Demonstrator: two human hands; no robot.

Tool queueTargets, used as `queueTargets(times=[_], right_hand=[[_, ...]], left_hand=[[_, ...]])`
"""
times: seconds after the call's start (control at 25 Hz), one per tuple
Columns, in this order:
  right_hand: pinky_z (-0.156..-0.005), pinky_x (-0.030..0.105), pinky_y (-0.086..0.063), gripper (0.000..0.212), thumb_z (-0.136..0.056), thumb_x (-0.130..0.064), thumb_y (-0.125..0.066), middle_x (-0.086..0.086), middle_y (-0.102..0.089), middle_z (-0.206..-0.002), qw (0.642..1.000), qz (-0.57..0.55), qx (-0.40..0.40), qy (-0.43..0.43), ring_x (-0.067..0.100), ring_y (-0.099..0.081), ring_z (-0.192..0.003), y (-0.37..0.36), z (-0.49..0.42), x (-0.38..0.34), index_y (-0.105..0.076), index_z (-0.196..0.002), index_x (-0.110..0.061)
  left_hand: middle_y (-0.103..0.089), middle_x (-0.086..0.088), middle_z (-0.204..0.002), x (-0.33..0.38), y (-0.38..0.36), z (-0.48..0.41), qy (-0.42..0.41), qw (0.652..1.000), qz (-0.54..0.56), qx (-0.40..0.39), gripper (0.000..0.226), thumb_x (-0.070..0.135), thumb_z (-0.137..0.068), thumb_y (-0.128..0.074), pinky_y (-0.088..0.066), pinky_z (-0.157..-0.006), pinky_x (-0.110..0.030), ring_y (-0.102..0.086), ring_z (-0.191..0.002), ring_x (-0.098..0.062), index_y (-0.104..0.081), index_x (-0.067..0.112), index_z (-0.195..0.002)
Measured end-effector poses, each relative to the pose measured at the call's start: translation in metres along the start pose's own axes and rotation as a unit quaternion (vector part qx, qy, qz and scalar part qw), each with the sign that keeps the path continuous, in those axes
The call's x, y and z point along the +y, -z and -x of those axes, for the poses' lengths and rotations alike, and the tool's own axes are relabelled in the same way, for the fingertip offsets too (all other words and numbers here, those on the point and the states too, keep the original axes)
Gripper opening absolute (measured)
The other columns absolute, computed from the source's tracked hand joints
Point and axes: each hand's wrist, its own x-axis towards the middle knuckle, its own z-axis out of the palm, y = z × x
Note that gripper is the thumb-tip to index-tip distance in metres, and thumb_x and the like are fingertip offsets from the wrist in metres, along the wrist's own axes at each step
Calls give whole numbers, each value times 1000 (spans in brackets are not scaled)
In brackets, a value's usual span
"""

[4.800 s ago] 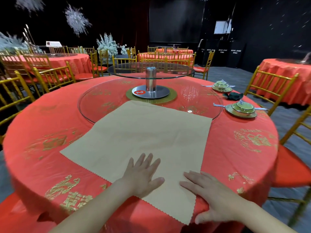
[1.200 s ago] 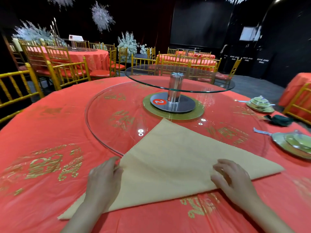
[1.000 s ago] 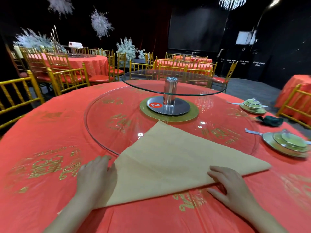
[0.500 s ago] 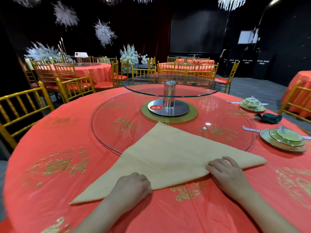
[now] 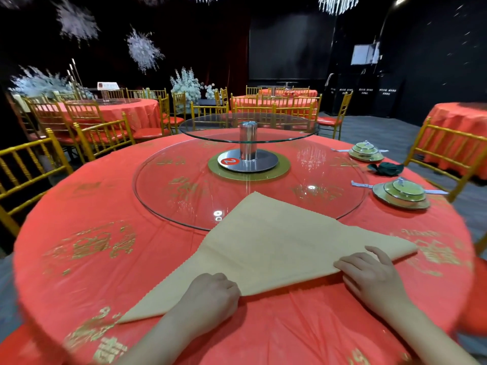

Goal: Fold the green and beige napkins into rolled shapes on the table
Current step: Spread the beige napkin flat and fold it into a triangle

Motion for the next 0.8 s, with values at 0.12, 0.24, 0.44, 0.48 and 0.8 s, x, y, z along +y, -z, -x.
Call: queueTargets(times=[0.12,0.24,0.44,0.48,0.8], right_hand=[[-90,40,-36,29,-76,-26,-45,-7,-71,-80,999,5,-27,-43,15,-68,-69,28,27,0,-74,-81,-22],[-91,37,-38,34,-72,-30,-43,-7,-73,-89,989,-33,-110,-92,12,-70,-78,44,46,-4,-75,-84,-25],[-110,38,-30,75,-79,-66,-8,-7,-49,-139,930,-123,-266,-220,13,-42,-132,42,48,-17,-55,-127,-34],[-113,37,-21,85,-74,-71,3,-9,-40,-145,917,-136,-290,-238,10,-31,-138,41,46,-20,-47,-134,-36],[-115,34,-10,85,-77,-72,7,-6,-30,-152,899,-155,-301,-278,7,-18,-142,42,39,-30,-38,-139,-35]], left_hand=[[-52,8,-54,25,5,-1,-19,999,32,6,19,27,-73,-49,-35,-37,-23,-54,-54,-12,-51,23,-55],[-56,8,-59,39,8,0,25,997,71,12,23,33,-79,-46,-40,-41,-25,-58,-59,-14,-53,23,-60],[-48,11,-134,40,10,3,194,966,132,-110,68,58,-81,2,-37,-96,-42,-43,-125,-24,-47,37,-125],[-30,11,-150,41,11,6,218,954,139,-152,77,60,-75,8,-26,-106,-47,-26,-138,-26,-33,40,-137],[1,13,-158,35,6,7,255,931,173,-198,83,64,-66,13,-2,-115,-49,7,-146,-20,-5,46,-146]])
